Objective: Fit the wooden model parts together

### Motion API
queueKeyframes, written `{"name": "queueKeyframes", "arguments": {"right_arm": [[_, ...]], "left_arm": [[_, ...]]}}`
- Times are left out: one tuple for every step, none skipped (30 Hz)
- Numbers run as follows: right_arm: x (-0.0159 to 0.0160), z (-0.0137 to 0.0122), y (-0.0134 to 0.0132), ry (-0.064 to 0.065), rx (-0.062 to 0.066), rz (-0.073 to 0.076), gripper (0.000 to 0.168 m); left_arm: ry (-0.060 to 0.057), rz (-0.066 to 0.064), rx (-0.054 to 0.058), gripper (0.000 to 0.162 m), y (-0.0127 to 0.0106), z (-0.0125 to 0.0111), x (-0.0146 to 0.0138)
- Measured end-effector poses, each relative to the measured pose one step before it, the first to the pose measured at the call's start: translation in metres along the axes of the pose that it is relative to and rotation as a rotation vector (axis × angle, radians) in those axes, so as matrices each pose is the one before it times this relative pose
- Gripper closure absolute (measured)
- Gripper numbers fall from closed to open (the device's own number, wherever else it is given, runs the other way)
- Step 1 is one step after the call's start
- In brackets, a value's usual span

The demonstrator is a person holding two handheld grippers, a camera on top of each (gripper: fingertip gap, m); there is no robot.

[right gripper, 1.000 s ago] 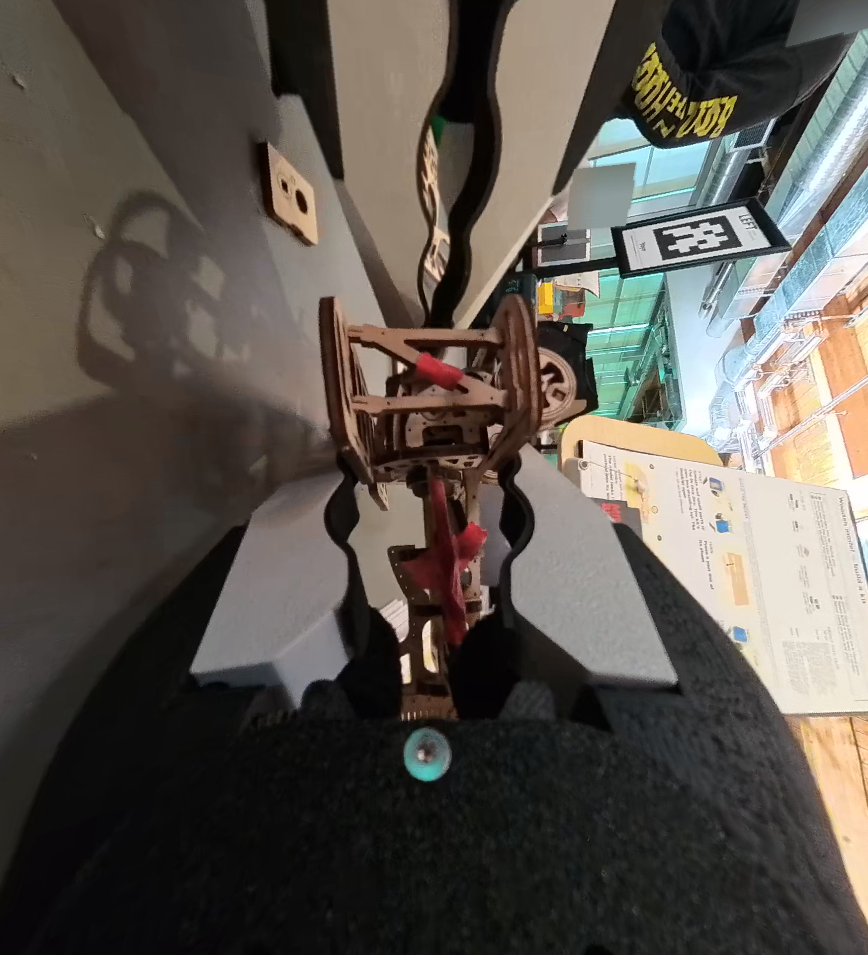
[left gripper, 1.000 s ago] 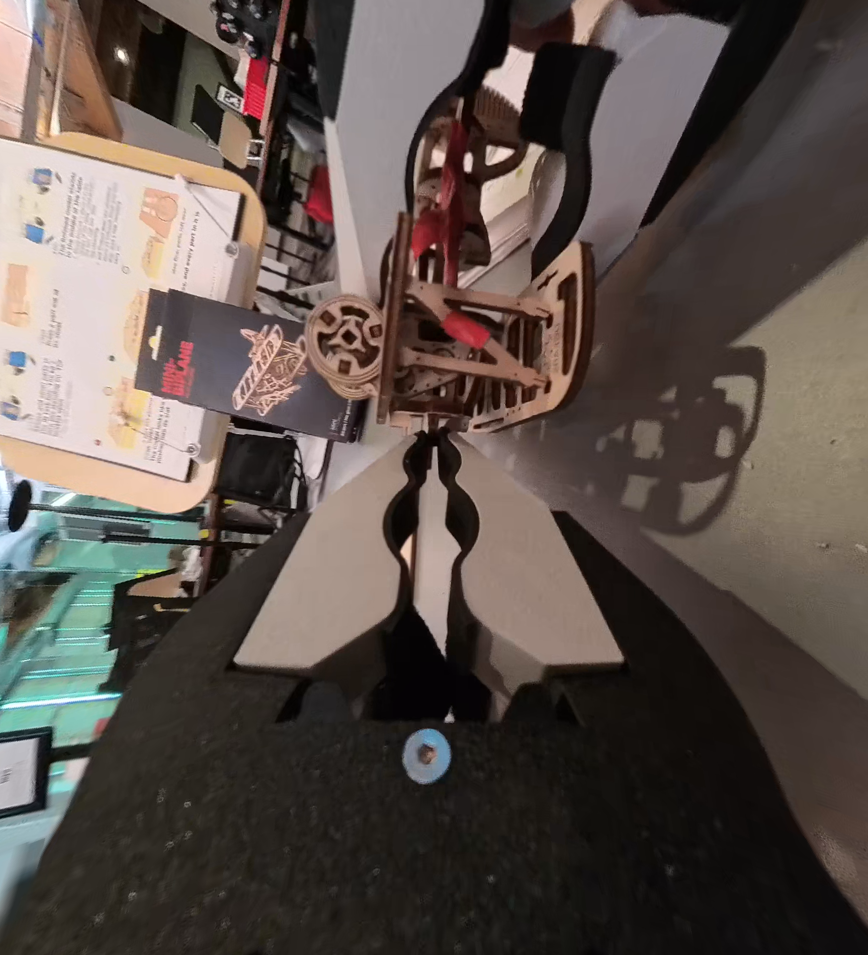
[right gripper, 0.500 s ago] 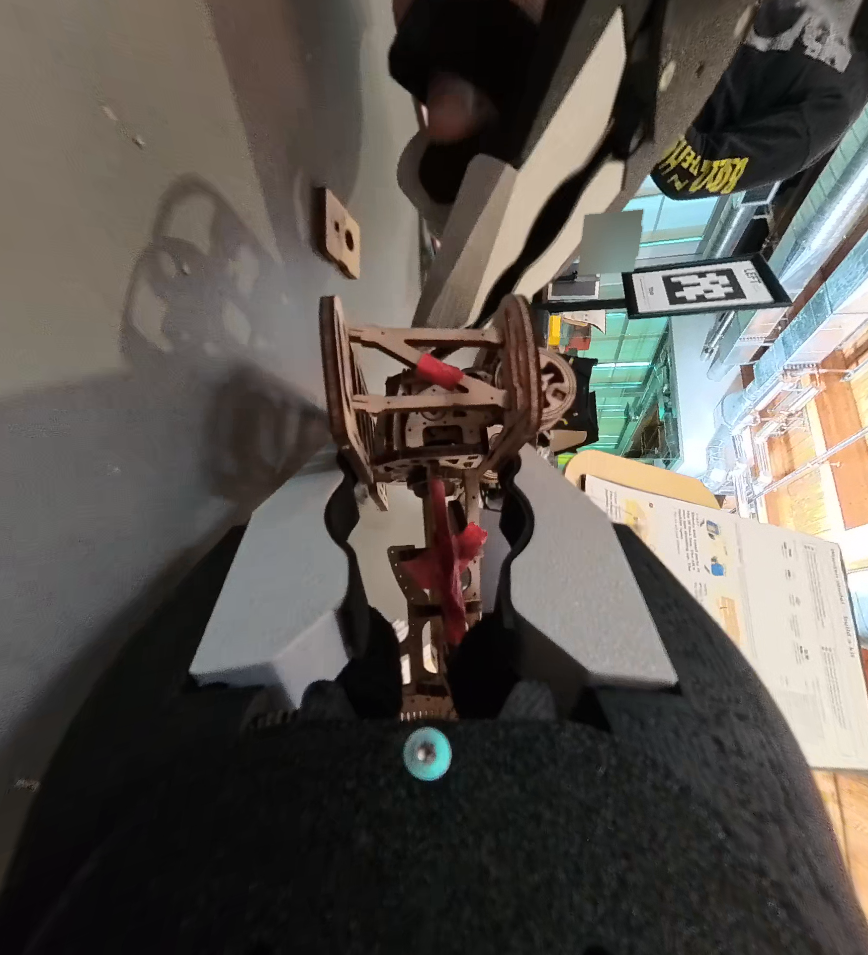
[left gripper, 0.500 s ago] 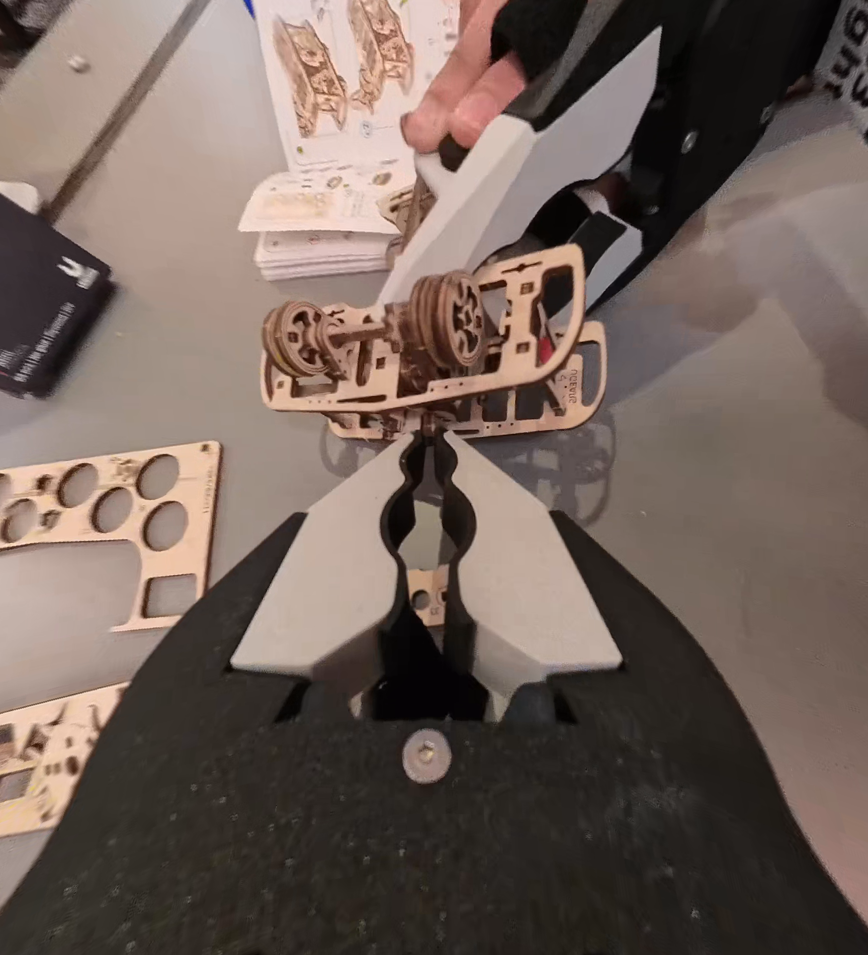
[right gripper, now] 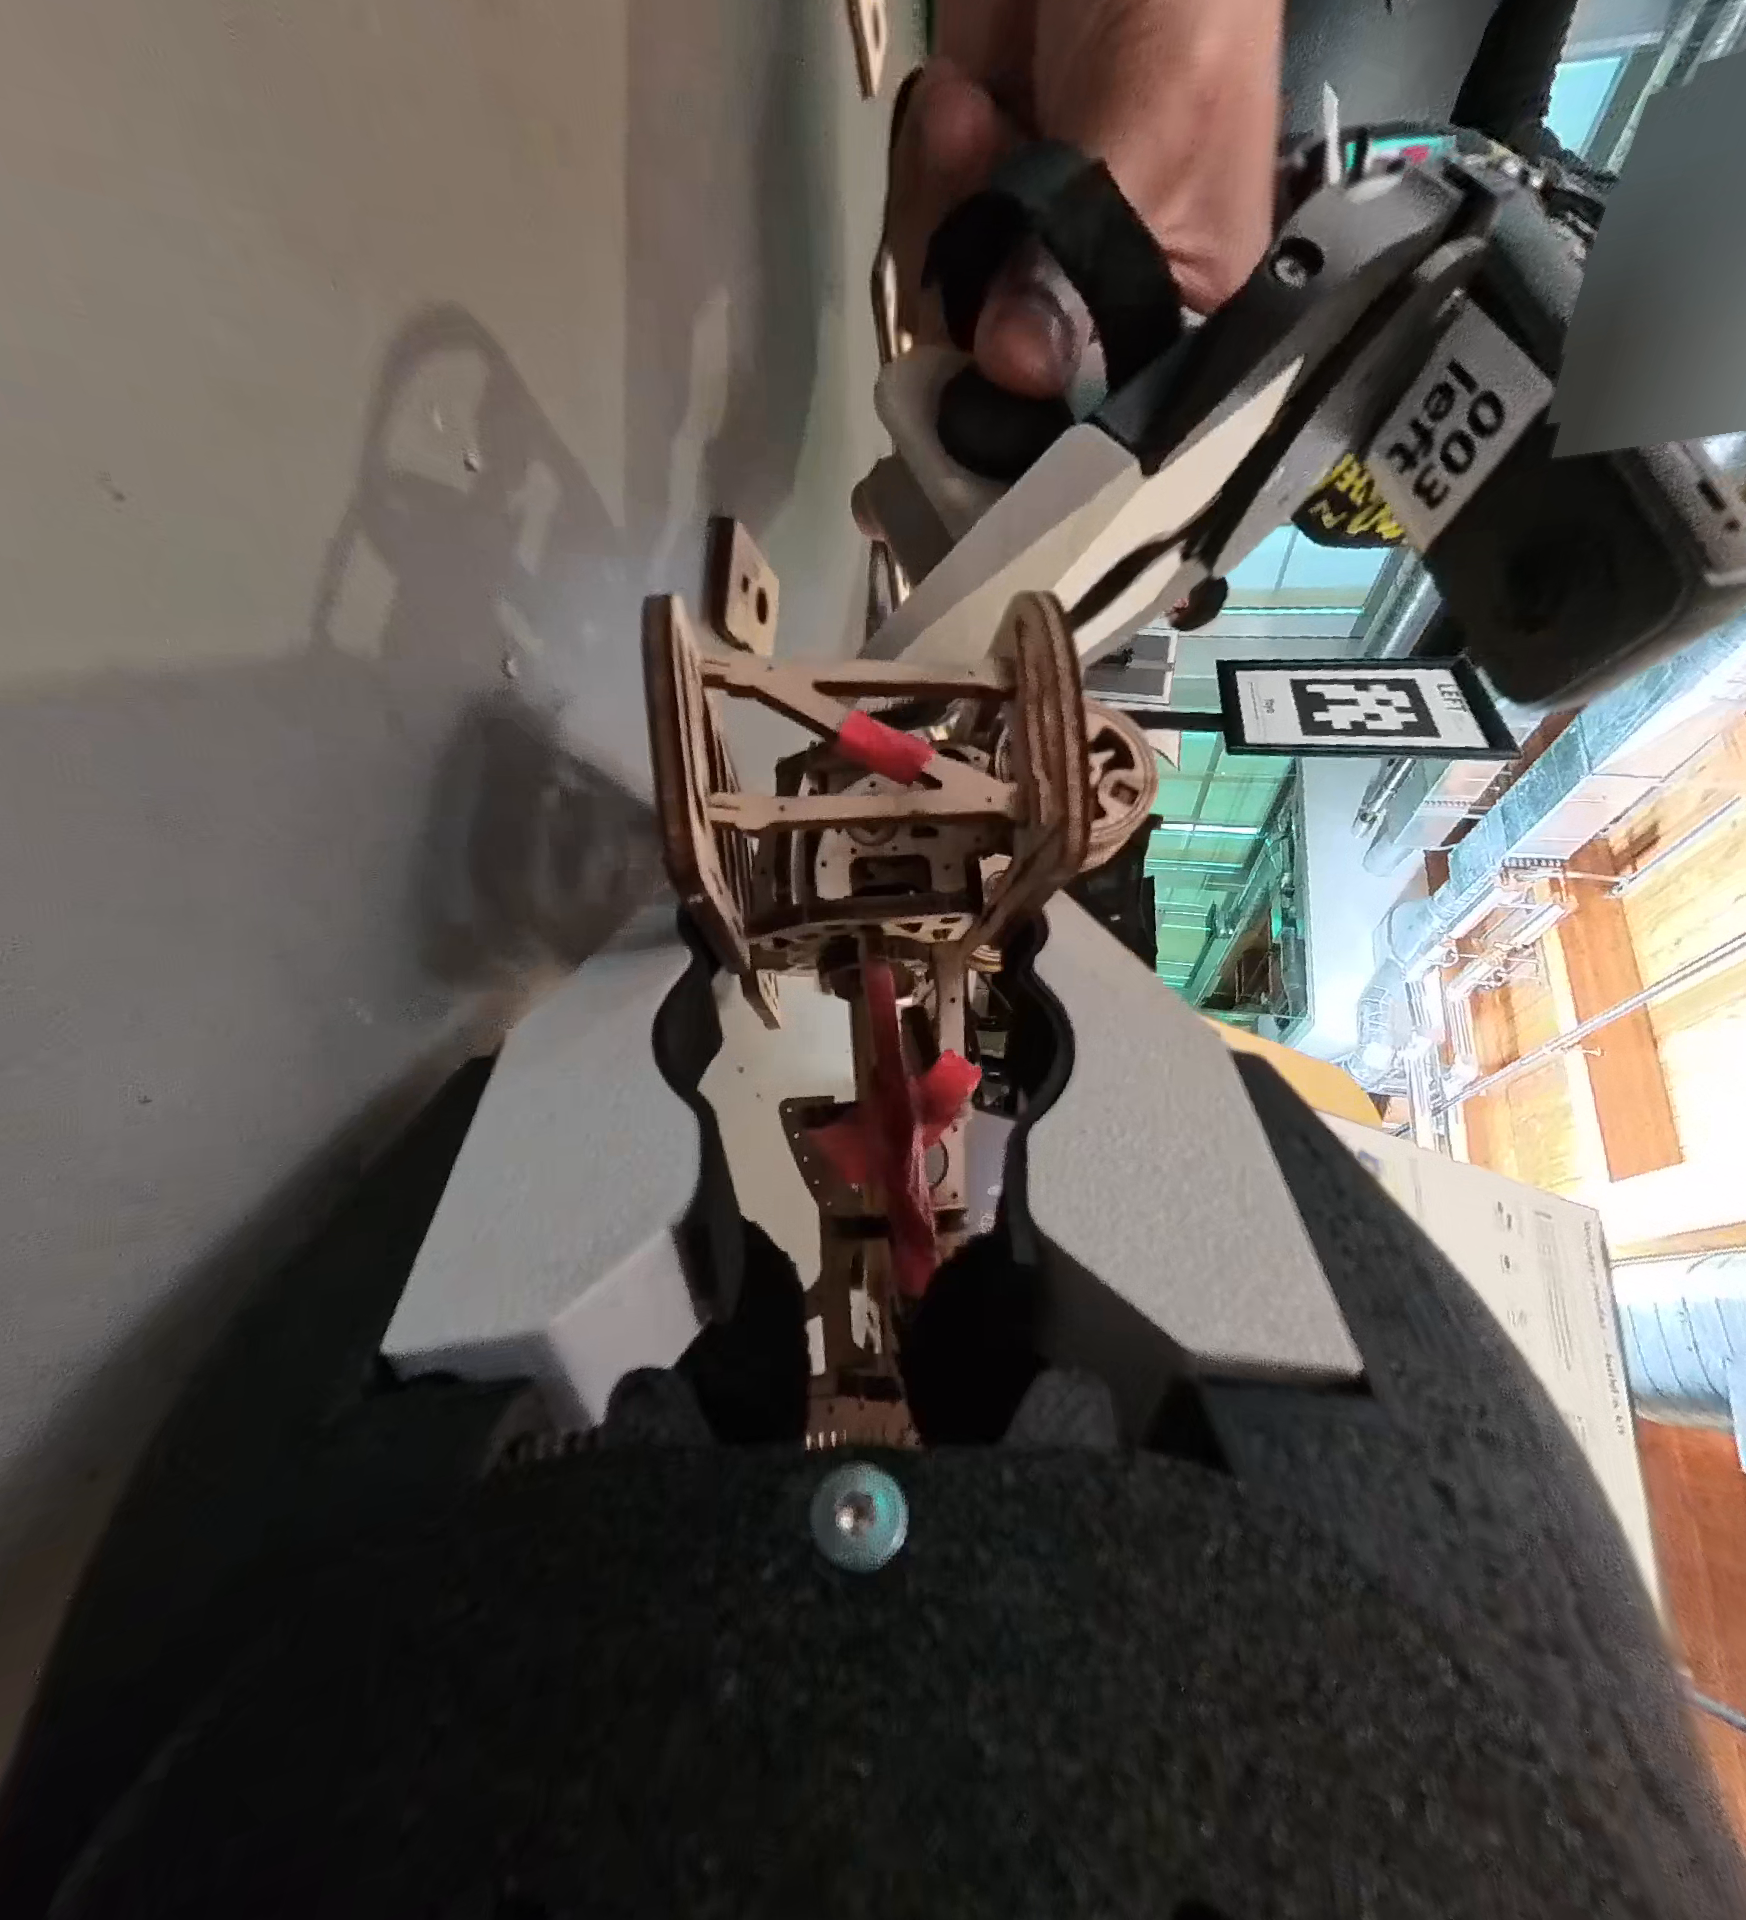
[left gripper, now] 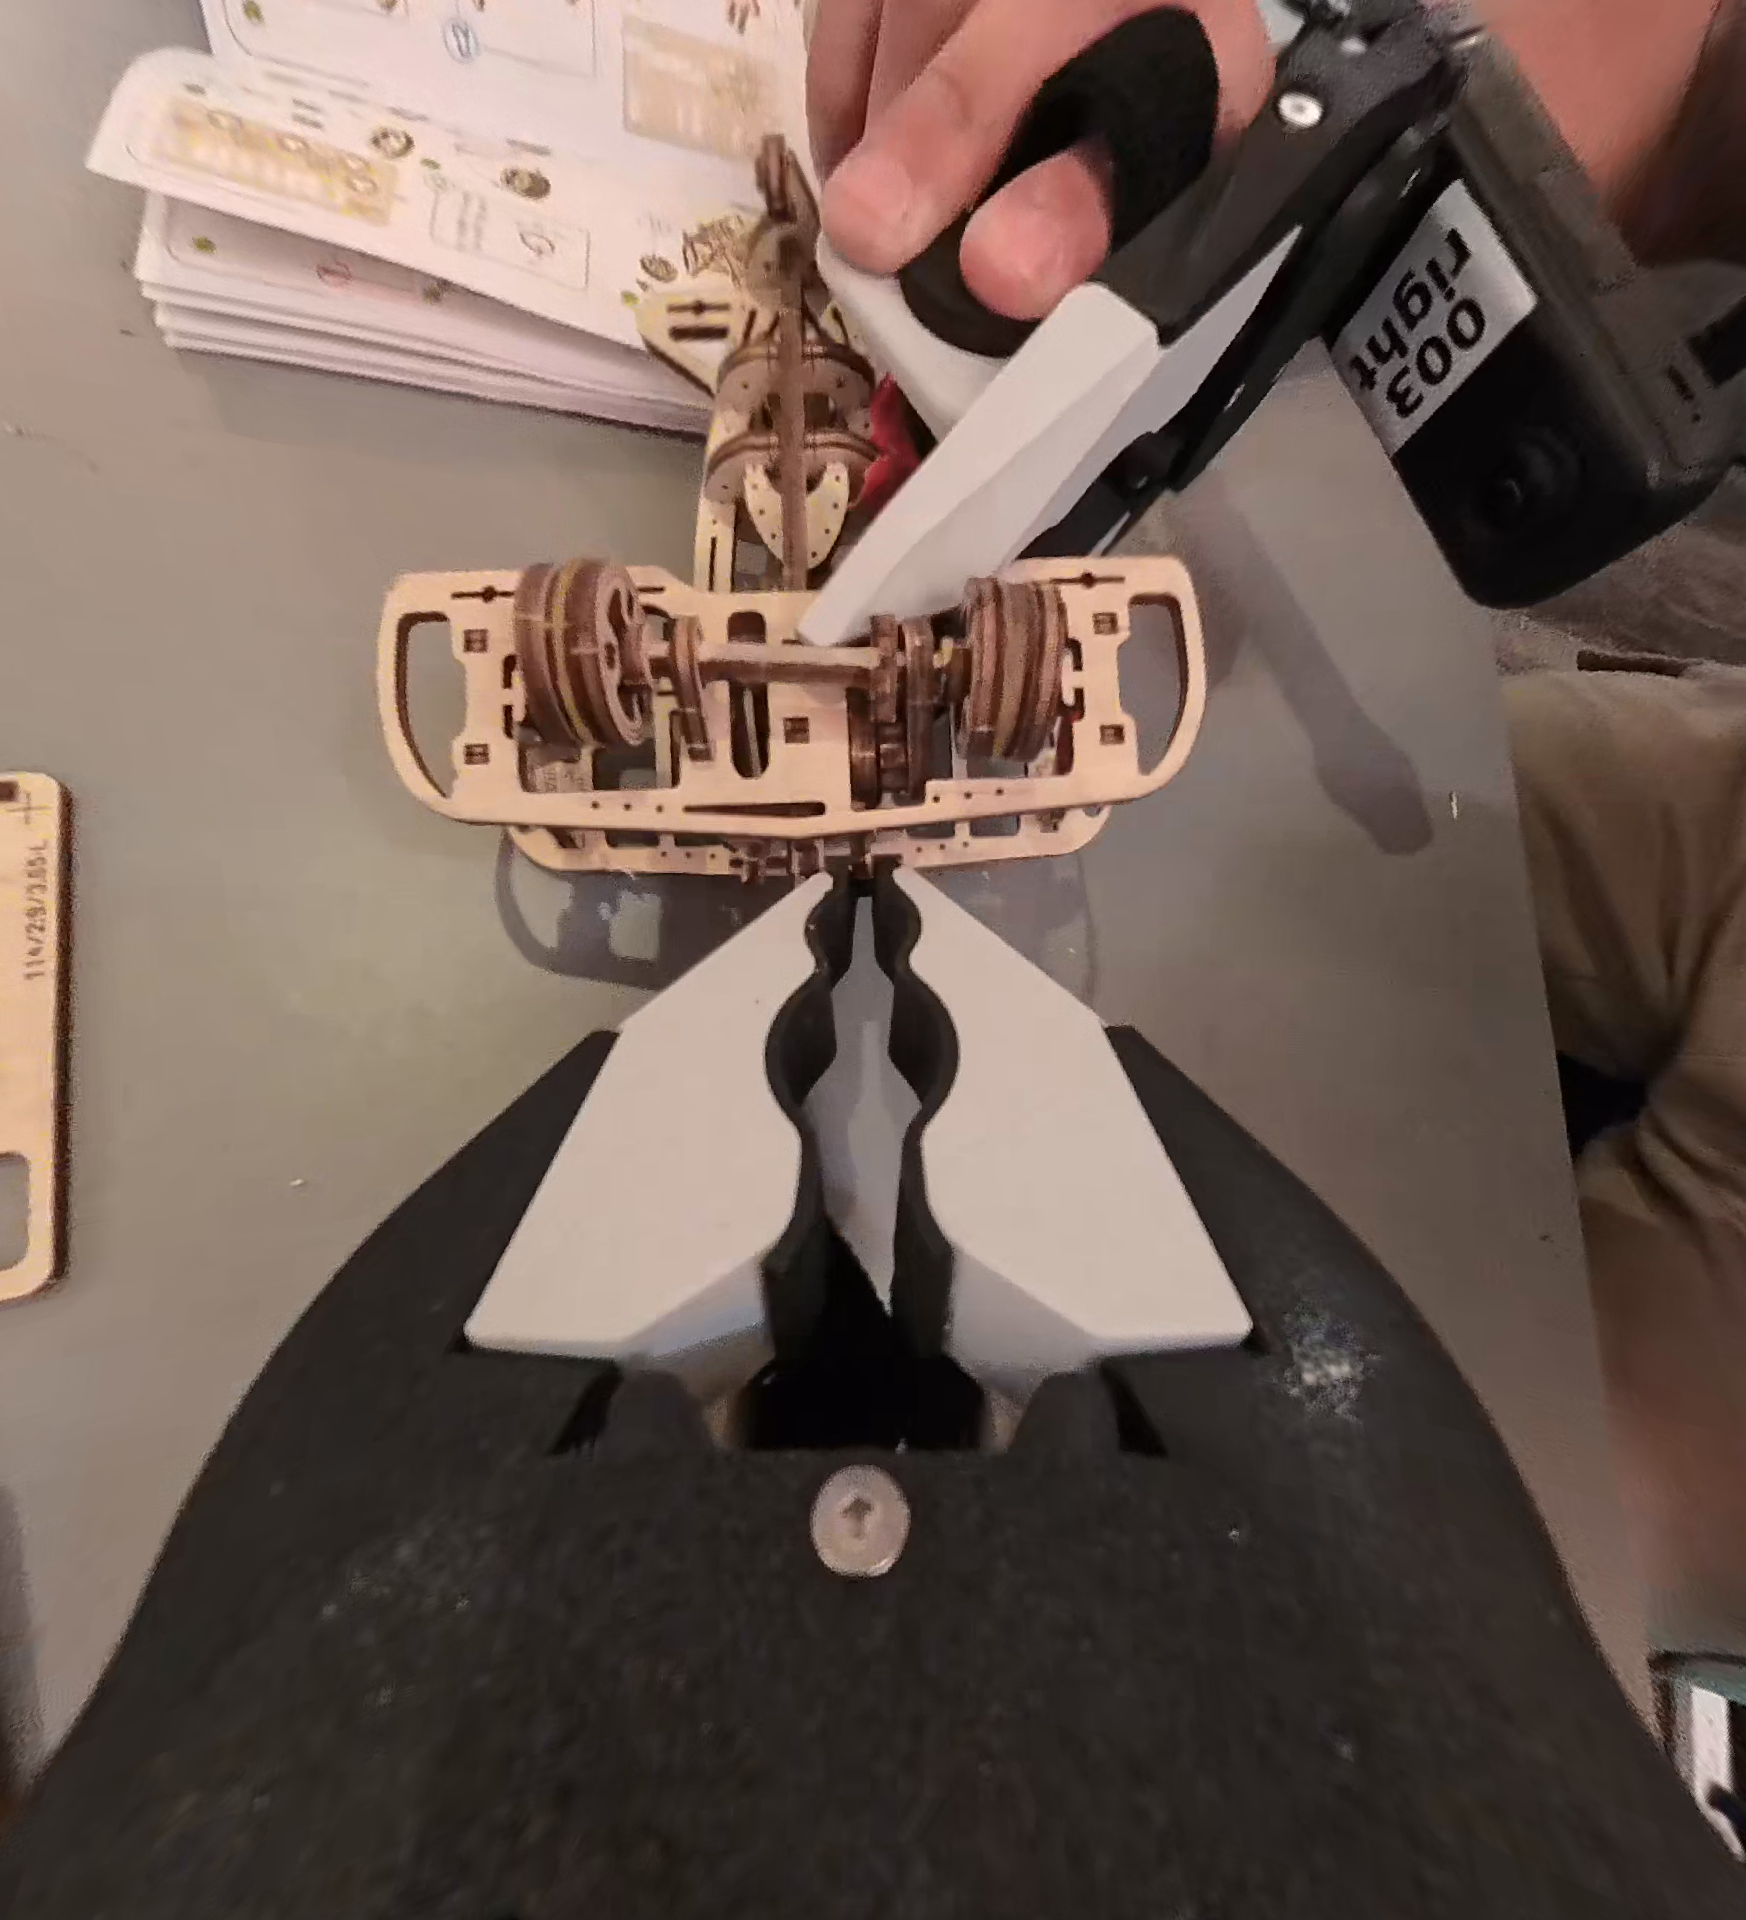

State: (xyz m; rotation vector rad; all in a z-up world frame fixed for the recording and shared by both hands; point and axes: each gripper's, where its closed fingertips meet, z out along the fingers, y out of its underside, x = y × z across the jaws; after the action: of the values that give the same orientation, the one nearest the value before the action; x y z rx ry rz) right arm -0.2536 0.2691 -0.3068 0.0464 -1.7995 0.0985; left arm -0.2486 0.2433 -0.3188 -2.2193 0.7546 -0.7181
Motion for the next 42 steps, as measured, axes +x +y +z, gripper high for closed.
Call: {"name": "queueKeyframes", "arguments": {"right_arm": [[-0.00073, 0.00031, -0.0014, -0.001, 0.0017, -0.0092, 0.115], [-0.00044, 0.00031, -0.00122, -0.0006, -0.001, -0.0105, 0.116], [-0.00035, 0.00047, -0.00121, 0.0022, -0.0018, -0.0124, 0.115], [-0.00017, 0.00049, -0.0013, 0.0011, -0.0025, -0.008, 0.115], [-0.00036, 0.00032, -0.00142, 0.0, -0.0013, -0.0111, 0.115], [-0.00038, 0.00026, -0.00057, 0.0017, -0.0046, -0.014, 0.115], [-0.00046, 0.00028, 0.00008, -0.0004, -0.0062, -0.0092, 0.115], [-0.00011, -0.00002, 0.00004, 0.0009, -0.0005, -0.0039, 0.115], [0.00058, -0.00003, 0.00061, 0.0008, -0.0003, 0.0104, 0.115], [0.00044, -0.00014, -0.00005, -0.0023, 0.007, 0.0175, 0.116], [0.00068, -0.00036, -0.00077, 0.0009, 0.0094, 0.0138, 0.115], [0.00054, -0.00024, -0.00095, 0.0027, 0.0078, 0.0069, 0.115], [-0.00031, -0.00009, -0.00128, -0.0004, 0.0052, 0.0035, 0.116], [-0.00024, 0.00025, 0.00049, 0.0017, -0.0066, -0.0026, 0.116], [-0.00061, 0.00021, 0.00066, -0.0015, -0.0023, -0.0003, 0.115], [-0.00004, -0.0001, 0.00099, 0.0003, 0.0007, 0.0038, 0.115], [0.00023, 0.00007, 0.00113, 0.0, -0.0001, 0.0104, 0.116], [0.0002, 0.00014, 0.00109, -0.0003, -0.0012, 0.0094, 0.116], [0.00006, 0.0, 0.0, 0.0003, 0.0047, 0.0036, 0.116], [0.00012, -0.00009, 0.00002, -0.0002, 0.0004, 0.0047, 0.116], [0.00002, -0.00014, 0.00003, 0.0005, -0.0003, 0.0017, 0.116], [-0.00006, -0.00013, 0.00065, 0.0014, 0.0003, 0.0023, 0.116], [0.00039, -0.0001, 0.00172, 0.0, -0.0017, 0.0102, 0.116], [0.00024, -0.00037, 0.00125, -0.0014, 0.0053, 0.0092, 0.116], [0.00026, -0.00027, 0.00065, 0.0008, 0.0067, 0.0089, 0.116], [0.00028, 0.00007, 0.00113, 0.0014, -0.0037, 0.0064, 0.116], [0.00018, 0.00046, 0.00159, 0.0015, -0.0085, 0.0028, 0.116], [0.00014, 0.00018, 0.00134, 0.001, -0.0056, -0.0004, 0.116], [0.00009, -0.00016, 0.00143, -0.0002, -0.0032, 0.0026, 0.116], [0.0003, -0.00034, 0.00084, -0.0009, 0.0019, 0.0056, 0.116], [0.00026, -0.00038, 0.00079, -0.0001, 0.0008, 0.0062, 0.115], [0.00023, -0.00022, 0.00054, -0.0007, -0.0001, 0.0057, 0.115], [0.00019, -0.00015, 0.0004, 0.0, -0.0003, 0.0033, 0.115], [0.00025, 0.0, 0.00043, -0.0002, -0.0011, 0.0026, 0.115], [0.00003, 0.0, 0.00013, -0.0005, 0.0011, 0.0017, 0.115], [0.00014, -0.00011, 0.00024, 0.0002, 0.0009, 0.0015, 0.115], [0.00013, 0.00001, 0.00026, -0.0002, 0.0001, 0.0027, 0.115], [0.00004, -0.00005, 0.00021, -0.0001, -0.0002, 0.001, 0.115], [0.00001, 0.0, 0.00011, -0.0002, 0.0005, 0.0012, 0.115], [0.00008, -0.00008, 0.00007, -0.0007, -0.0001, 0.0018, 0.115], [-0.00007, -0.00006, 0.00005, -0.0004, 0.0004, -0.0012, 0.115], [-0.00003, -0.00002, -0.00006, 0.0005, 0.0005, -0.0018, 0.115]], "left_arm": [[-0.0003, -0.0056, -0.0172, 0.162, 0.00175, 0.00026, 0.00051], [-0.0038, -0.0022, -0.0173, 0.162, 0.00173, 0.00005, 0.00042], [-0.0022, -0.0042, -0.0162, 0.162, 0.00151, -0.00041, 0.00054], [-0.0013, -0.0042, -0.0117, 0.162, 0.0012, -0.00056, 0.00038], [0.0032, -0.0059, -0.0113, 0.162, 0.00153, -0.00006, 0.00074], [-0.0028, -0.002, -0.0073, 0.162, 0.00086, 0.00012, -0.00019], [-0.0045, -0.0005, -0.0038, 0.162, 0.00039, 0.0005, -0.0005], [-0.001, -0.0004, -0.0015, 0.162, -0.00006, 0.00003, -0.00008], [-0.0045, 0.0074, 0.0077, 0.162, -0.00123, -0.00045, -0.00033], [0.0073, 0.0032, 0.0048, 0.162, -0.00085, -0.00055, 0.00108], [0.0027, 0.0159, 0.0013, 0.162, -0.00042, -0.00087, 0.00103], [-0.0029, 0.0184, -0.0007, 0.162, 0.00014, -0.0006, 0.00045], [-0.0003, 0.0051, -0.0085, 0.162, 0.0008, 0.00001, 0.00014], [-0.0061, 0.0045, 0.0026, 0.162, -0.00006, 0.00047, -0.00113], [0.0045, -0.0071, 0.0041, 0.162, -0.00012, 0.00082, -0.00058], [0.0128, -0.0171, 0.0114, 0.162, -0.00097, 0.00049, -0.00037], [0.0079, -0.0156, 0.012, 0.162, -0.00104, 0.00025, -0.00121], [0.0047, -0.0104, 0.0086, 0.162, -0.00086, -0.00004, -0.00093], [0.0054, -0.0038, 0.0011, 0.162, -0.00008, -0.00014, 0.00038], [-0.0037, 0.005, 0.0022, 0.162, -0.00023, -0.00007, -0.00018], [-0.0026, 0.0013, 0.0008, 0.162, -0.00001, 0.00014, -0.00006], [-0.0061, 0.003, 0.0044, 0.162, -0.0006, 0.00022, -0.00053], [-0.0111, 0.0034, 0.0129, 0.162, -0.00164, 0.00036, -0.00151], [0.0017, -0.0033, 0.0097, 0.162, -0.00107, 0.00048, 0.00007], [-0.0005, 0.0007, 0.0073, 0.162, -0.00086, 0.00027, -0.00026], [-0.0094, 0.0074, 0.0082, 0.162, -0.00078, 0.00013, -0.0011], [-0.013, 0.0069, 0.0076, 0.162, -0.00059, 0.00045, -0.00188], [-0.0076, 0.0013, 0.0067, 0.162, -0.00079, 0.00059, -0.00122], [-0.0009, -0.0025, 0.0099, 0.162, -0.00104, 0.00053, -0.00052], [0.0059, -0.0055, 0.0095, 0.162, -0.00084, 0.00025, 0.0005], [0.0032, -0.0031, 0.0076, 0.162, -0.00108, 0.00008, 0.00036], [-0.0007, 0.0015, 0.005, 0.162, -0.00062, -0.00004, -0.00009], [0.0002, -0.0001, 0.0039, 0.161, -0.00044, 0.00001, -0.00024], [0.0026, -0.002, 0.0048, 0.161, -0.00052, -0.00006, 0.00009], [0.0046, -0.0009, 0.0041, 0.161, -0.00026, 0.0, 0.00024], [0.0004, -0.0006, 0.0023, 0.161, -0.00035, -0.00003, -0.00001], [-0.0009, 0.0012, 0.0008, 0.161, -0.00026, 0.00003, 0.00004], [-0.0007, 0.004, 0.0003, 0.161, -0.0002, -0.00003, 0.00018], [-0.0029, 0.0047, 0.0004, 0.161, -0.00011, 0.00006, -0.00006], [-0.0029, 0.003, 0.0005, 0.161, -0.00005, 0.00012, 0.00003], [-0.0011, 0.0006, -0.0014, 0.161, 0.00019, 0.00016, -0.00001], [-0.0008, 0.0013, -0.0017, 0.161, 0.00011, -0.00005, -0.00003]]}}
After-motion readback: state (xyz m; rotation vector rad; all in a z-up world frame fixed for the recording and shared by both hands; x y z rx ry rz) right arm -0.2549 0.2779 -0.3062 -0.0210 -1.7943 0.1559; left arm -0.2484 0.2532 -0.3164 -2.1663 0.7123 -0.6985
